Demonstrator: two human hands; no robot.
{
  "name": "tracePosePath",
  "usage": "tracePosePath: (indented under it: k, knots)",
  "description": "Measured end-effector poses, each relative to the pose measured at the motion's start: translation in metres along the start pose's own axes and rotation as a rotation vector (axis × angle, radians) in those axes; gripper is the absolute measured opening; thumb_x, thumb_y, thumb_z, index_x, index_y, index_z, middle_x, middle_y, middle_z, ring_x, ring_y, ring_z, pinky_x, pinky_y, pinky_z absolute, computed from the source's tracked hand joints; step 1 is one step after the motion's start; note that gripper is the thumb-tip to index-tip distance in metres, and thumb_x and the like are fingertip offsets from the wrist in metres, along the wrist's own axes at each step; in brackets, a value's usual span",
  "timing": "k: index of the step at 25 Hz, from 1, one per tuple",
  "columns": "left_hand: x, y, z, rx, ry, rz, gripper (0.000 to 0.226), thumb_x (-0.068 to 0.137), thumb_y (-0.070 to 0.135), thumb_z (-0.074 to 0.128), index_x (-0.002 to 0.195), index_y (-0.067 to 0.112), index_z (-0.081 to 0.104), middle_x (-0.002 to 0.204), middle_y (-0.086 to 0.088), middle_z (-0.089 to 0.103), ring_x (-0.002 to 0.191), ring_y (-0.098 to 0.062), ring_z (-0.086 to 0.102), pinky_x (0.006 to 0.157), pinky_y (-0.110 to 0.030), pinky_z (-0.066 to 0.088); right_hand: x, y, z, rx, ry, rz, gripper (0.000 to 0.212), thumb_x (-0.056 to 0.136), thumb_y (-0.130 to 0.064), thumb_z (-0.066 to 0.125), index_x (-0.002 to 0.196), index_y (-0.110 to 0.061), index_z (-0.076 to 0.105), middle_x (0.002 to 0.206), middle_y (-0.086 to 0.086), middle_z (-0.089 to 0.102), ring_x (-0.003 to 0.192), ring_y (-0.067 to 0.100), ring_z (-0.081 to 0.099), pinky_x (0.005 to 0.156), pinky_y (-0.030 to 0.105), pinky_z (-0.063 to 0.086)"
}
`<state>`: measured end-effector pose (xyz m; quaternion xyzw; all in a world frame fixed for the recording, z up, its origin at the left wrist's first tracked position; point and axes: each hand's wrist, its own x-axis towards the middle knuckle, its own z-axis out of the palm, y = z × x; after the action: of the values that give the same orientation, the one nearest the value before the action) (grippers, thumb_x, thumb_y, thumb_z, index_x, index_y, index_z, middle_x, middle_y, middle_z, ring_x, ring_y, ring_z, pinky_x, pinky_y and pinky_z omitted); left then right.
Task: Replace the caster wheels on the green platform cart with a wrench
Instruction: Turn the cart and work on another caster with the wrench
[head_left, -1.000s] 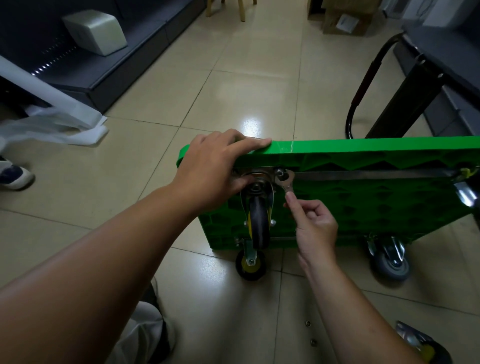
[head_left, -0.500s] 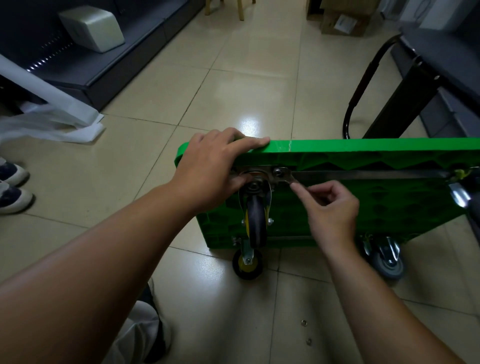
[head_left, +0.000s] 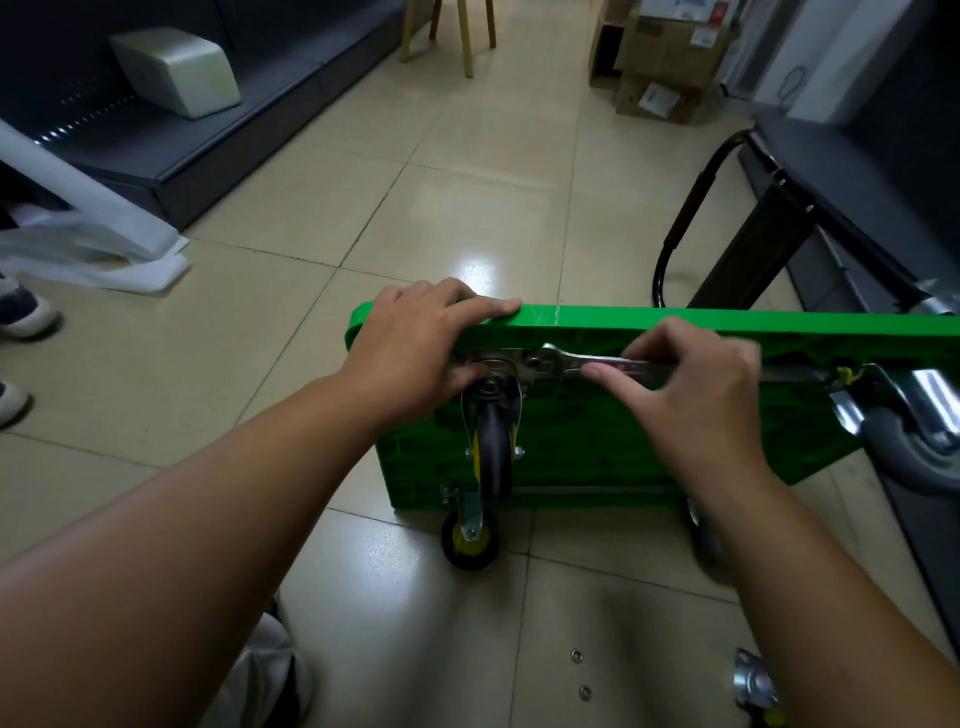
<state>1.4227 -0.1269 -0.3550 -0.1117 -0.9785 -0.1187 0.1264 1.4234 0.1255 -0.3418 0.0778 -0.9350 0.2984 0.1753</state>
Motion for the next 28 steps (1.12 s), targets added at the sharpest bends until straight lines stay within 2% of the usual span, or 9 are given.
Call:
tracePosePath:
  k: [2,3,4,7,11,14,22,26,28]
  knots:
    - [0.001,0.0,0.001,-0.009,0.0,0.003,0.069,0.087,0.044,0.073,0.147,0.049,0.04,0.131,0.008,0.057,0.114,-0.019,0.051,0.095,-0.037,0.033,-0.017,0.003,0.009,0.752,-0.035,0.396,0.031,0.07,-0.042,0.083,0.081,-0.02,0.064,0.078,-0.008,0.068,0.074,0.005,0.064,0.074,0.021,0.043]
    - [0.001,0.0,0.001,-0.012,-0.003,0.005,0.069,0.087,0.044,0.073,0.147,0.049,0.041,0.131,0.008,0.057,0.114,-0.019,0.051,0.095,-0.037,0.033,-0.026,0.007,0.022,1.03,-0.005,0.605,0.03,0.069,-0.042,0.08,0.08,-0.02,0.063,0.077,-0.008,0.069,0.071,0.004,0.064,0.076,0.026,0.044]
    - [0.001,0.0,0.0,-0.012,-0.004,0.004,0.069,0.087,0.043,0.073,0.147,0.049,0.041,0.132,0.008,0.057,0.114,-0.019,0.051,0.095,-0.037,0.032,-0.036,0.01,0.036,1.159,0.023,0.759,0.03,0.068,-0.043,0.077,0.079,-0.021,0.062,0.075,-0.007,0.069,0.069,0.005,0.062,0.078,0.029,0.042]
    - [0.0,0.001,-0.001,-0.019,-0.003,-0.002,0.068,0.087,0.043,0.073,0.147,0.049,0.041,0.132,0.007,0.057,0.117,-0.02,0.051,0.096,-0.037,0.032,-0.055,0.014,0.076,1.145,0.042,0.893,0.027,0.072,-0.037,0.079,0.08,-0.018,0.062,0.075,-0.003,0.07,0.068,0.006,0.061,0.078,0.027,0.045]
    - [0.0,0.001,-0.001,-0.014,0.005,-0.001,0.067,0.087,0.044,0.071,0.147,0.049,0.042,0.131,0.007,0.057,0.116,-0.02,0.051,0.093,-0.035,0.03,-0.058,0.01,0.104,1.154,0.023,0.811,0.018,0.081,-0.018,0.08,0.082,-0.012,0.062,0.076,0.002,0.072,0.075,0.006,0.069,0.074,0.016,0.053]
    - [0.0,0.0,0.001,-0.009,0.014,0.006,0.067,0.086,0.045,0.07,0.146,0.049,0.042,0.129,0.008,0.058,0.114,-0.019,0.051,0.09,-0.032,0.028,-0.053,0.008,0.121,1.164,0.005,0.753,0.026,0.074,-0.026,0.082,0.083,-0.011,0.063,0.079,0.004,0.074,0.082,0.009,0.072,0.074,0.014,0.053]
    - [0.0,0.001,0.002,0.004,0.022,0.011,0.065,0.086,0.047,0.068,0.147,0.047,0.043,0.128,0.006,0.059,0.112,-0.02,0.052,0.087,-0.03,0.025,-0.045,0.013,0.148,1.159,-0.164,0.764,0.049,0.068,-0.052,0.079,0.089,-0.009,0.066,0.091,0.012,0.075,0.082,0.017,0.069,0.08,0.031,0.053]
    - [0.0,0.004,0.0,0.005,0.014,-0.001,0.065,0.086,0.048,0.068,0.146,0.046,0.044,0.128,0.006,0.058,0.112,-0.021,0.052,0.089,-0.033,0.028,-0.038,0.016,0.13,0.992,-0.088,0.692,0.032,0.08,-0.037,0.081,0.086,-0.009,0.066,0.082,0.008,0.075,0.072,0.01,0.068,0.066,0.024,0.051]
    - [0.0,0.004,-0.001,-0.005,0.006,-0.003,0.065,0.086,0.05,0.066,0.147,0.046,0.044,0.129,0.005,0.058,0.113,-0.021,0.052,0.09,-0.034,0.029,-0.033,0.022,0.109,0.843,-0.019,0.612,0.031,0.076,-0.036,0.085,0.083,-0.013,0.066,0.081,0.003,0.073,0.074,0.01,0.07,0.065,0.029,0.055]
